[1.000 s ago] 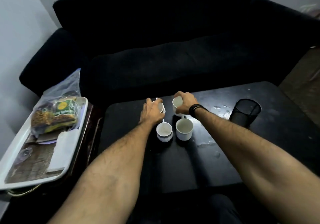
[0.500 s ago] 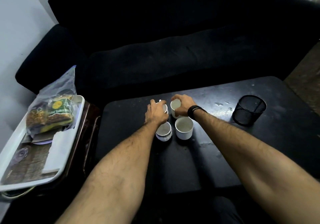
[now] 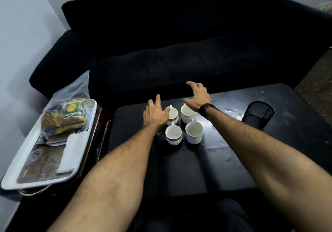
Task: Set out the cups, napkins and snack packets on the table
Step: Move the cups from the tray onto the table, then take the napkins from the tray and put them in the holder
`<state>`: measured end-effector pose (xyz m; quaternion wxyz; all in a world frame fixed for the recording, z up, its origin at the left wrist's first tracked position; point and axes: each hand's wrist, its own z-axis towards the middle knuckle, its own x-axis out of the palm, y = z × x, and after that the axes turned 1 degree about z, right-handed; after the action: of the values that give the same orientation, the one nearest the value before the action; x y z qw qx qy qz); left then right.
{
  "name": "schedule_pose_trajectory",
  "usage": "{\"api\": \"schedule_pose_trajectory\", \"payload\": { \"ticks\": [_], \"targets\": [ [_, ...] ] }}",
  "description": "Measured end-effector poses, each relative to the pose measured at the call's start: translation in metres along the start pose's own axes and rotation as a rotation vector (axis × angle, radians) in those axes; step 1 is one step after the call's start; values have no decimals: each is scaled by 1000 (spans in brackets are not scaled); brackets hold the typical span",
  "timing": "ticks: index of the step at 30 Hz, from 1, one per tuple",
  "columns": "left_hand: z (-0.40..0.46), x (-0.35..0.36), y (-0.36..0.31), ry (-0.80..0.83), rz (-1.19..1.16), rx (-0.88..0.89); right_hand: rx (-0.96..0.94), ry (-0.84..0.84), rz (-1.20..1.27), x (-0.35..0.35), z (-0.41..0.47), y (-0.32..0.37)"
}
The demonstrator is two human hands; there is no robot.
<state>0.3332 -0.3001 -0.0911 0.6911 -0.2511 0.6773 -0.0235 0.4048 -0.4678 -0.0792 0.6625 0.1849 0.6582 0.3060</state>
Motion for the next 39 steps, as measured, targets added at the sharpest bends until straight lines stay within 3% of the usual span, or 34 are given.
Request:
{"api": "schedule_pose_trajectory", "payload": {
  "ticks": [3,6,21,27,31,39],
  "targets": [
    [-8,-26,17,-40,-12,-25,30,-67,60,-11,-3,25],
    [-21,-51,39,-63,3,-57,5,-31,40,-9,-13,52],
    [-131,-140,217,-182,20,-337,-295,445,-93,136,-118,237],
    [-153,-133,277,-117,47,-497,-363,560,-111,198,-147,271],
    [-146,-130,291,-36,-51,-626,-345,551,-121,227,-155,278],
    [-122,-116,294,-94,-469,-843,-328,526,-19,245,-155,267]
  ]
}}
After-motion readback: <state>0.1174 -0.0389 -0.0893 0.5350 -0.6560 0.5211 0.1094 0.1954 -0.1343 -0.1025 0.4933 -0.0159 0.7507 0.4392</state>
